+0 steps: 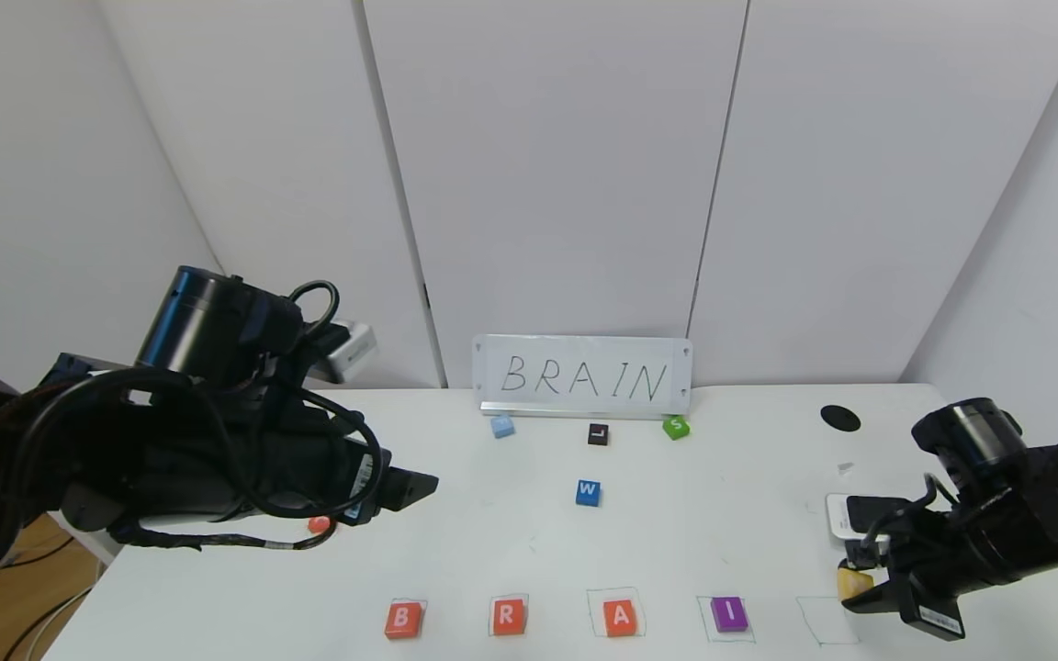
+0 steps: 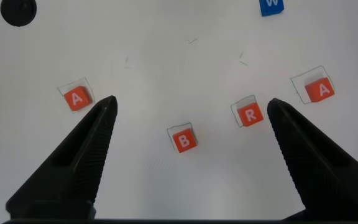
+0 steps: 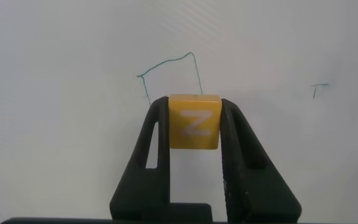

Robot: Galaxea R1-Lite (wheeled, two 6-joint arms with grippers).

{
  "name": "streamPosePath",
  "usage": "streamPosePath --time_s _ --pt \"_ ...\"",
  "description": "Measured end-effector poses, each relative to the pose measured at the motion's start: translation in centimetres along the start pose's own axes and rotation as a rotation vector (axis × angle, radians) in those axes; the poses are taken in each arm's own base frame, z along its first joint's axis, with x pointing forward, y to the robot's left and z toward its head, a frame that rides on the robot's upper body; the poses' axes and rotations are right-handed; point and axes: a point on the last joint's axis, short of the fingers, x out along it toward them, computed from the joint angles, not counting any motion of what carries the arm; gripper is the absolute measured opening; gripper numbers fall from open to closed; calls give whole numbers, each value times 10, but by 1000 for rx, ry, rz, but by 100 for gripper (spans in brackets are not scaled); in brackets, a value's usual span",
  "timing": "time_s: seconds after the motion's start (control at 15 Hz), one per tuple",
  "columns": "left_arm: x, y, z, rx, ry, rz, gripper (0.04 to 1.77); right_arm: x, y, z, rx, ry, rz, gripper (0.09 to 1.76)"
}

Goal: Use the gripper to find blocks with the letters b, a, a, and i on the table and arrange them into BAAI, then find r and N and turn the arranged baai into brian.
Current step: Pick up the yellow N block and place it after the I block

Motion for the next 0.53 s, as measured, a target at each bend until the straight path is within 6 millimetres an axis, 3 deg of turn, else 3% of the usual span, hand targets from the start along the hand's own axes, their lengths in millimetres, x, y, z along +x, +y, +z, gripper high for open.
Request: streamPosePath --time_s 0.53 --pt "-4 -8 -6 51 -14 5 172 18 -3 -10 -120 20 58 53"
